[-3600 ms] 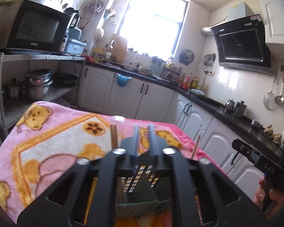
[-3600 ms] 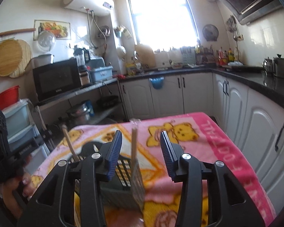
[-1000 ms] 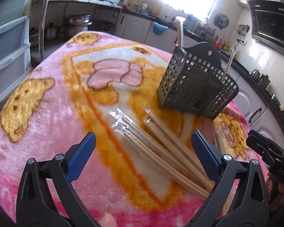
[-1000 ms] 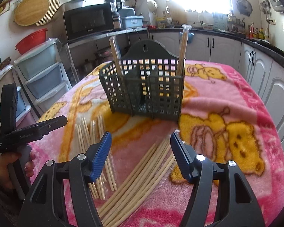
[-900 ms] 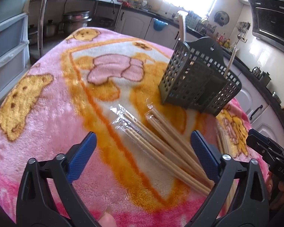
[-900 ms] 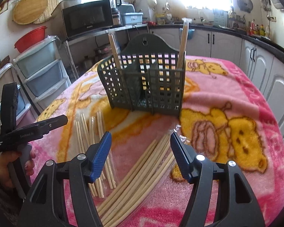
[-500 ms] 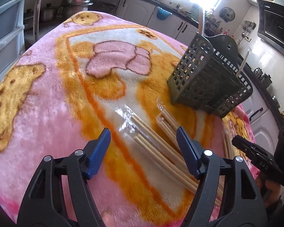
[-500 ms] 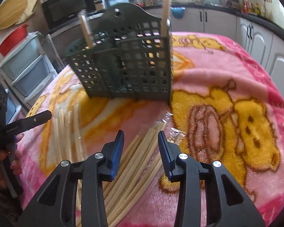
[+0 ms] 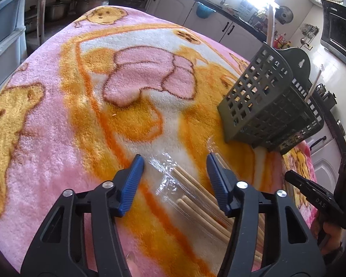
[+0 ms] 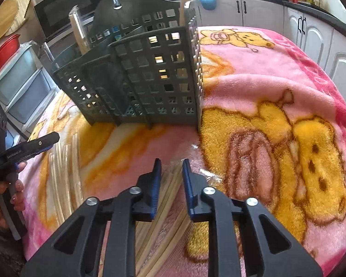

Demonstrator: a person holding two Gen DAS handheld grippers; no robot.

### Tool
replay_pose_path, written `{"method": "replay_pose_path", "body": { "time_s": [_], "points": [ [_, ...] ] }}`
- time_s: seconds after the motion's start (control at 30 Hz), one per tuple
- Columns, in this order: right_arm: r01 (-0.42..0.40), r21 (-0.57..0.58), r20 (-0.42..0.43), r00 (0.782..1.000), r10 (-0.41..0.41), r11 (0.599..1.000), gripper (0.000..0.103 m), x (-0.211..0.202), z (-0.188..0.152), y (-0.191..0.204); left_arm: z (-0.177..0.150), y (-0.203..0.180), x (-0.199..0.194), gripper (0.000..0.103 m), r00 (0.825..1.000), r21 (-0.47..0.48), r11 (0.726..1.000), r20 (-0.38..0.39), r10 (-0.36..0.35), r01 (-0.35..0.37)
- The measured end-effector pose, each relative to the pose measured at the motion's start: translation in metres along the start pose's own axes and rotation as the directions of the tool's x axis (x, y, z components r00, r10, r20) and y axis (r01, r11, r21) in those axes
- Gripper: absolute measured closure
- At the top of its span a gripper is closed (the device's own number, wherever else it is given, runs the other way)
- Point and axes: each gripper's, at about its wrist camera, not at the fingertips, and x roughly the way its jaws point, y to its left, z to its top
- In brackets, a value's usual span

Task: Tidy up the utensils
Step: 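Close the left tool on a chopstick while the right tool grasps another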

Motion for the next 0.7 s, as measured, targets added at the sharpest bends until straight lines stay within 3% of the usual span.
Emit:
{"method": "replay_pose_path", "body": {
  "time_s": [0.13,0.3,0.37,0.7],
  "points": [
    [0.0,-0.004,0.006,1.0,0.0,1.0,0.095,-0.001,0.004,-0.001,0.004,0.004,0.003,0.074,1.0,-0.009,1.0,0.001,0.022,-0.022],
    [-0.01,0.003,0.035,0.999,0.01,1.0,0.095,-0.011,0.004,-0.002,0.006,0.007,0.003,0.088,0.999,-0.004,0.999,0.001,0.038,-0.038],
    [-0.02,0.017,0.049,0.999,0.019,1.0,0.095,-0.017,0.005,-0.007,0.007,0.007,0.001,0.099,1.0,-0.003,1.0,0.003,0.028,-0.028],
    [-0.073,0.047,0.141,0.988,0.066,0.996,0.096,-0.053,0.013,-0.022,0.019,-0.02,-0.043,0.101,0.99,0.043,0.998,0.13,-0.048,0.043]
  ]
}}
